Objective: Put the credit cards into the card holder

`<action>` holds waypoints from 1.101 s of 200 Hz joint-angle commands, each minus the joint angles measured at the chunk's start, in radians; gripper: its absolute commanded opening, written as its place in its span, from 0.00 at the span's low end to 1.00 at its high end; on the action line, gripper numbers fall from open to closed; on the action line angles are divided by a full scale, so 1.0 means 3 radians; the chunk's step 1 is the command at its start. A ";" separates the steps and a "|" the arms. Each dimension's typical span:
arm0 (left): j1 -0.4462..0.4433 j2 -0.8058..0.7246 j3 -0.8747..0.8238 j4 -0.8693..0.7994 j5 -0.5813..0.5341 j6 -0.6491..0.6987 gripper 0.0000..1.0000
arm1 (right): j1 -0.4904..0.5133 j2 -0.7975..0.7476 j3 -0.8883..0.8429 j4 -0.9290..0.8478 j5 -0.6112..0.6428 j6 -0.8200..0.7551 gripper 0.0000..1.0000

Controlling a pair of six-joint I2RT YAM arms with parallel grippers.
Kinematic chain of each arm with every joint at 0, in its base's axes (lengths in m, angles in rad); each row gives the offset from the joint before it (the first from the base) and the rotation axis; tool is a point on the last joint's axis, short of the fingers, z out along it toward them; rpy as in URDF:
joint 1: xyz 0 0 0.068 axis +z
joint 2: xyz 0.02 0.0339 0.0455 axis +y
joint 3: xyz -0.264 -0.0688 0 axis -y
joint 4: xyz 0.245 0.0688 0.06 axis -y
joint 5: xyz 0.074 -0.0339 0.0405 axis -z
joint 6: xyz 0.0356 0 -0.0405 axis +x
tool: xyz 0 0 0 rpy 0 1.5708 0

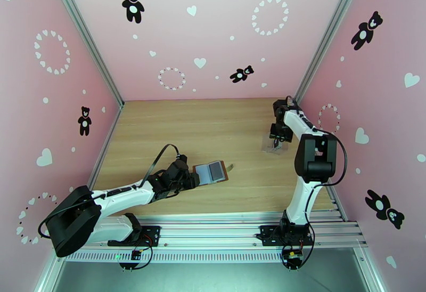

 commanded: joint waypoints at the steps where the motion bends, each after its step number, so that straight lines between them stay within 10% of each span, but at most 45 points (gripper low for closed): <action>1: -0.0026 0.0028 0.0040 0.0037 -0.0007 -0.0002 0.53 | -0.0009 0.0154 0.0079 -0.0003 -0.0060 -0.0033 0.55; 220: -0.0031 0.0053 0.0041 0.0031 -0.0011 -0.0012 0.53 | -0.0040 -0.0191 0.0052 -0.0101 0.0231 -0.0028 0.22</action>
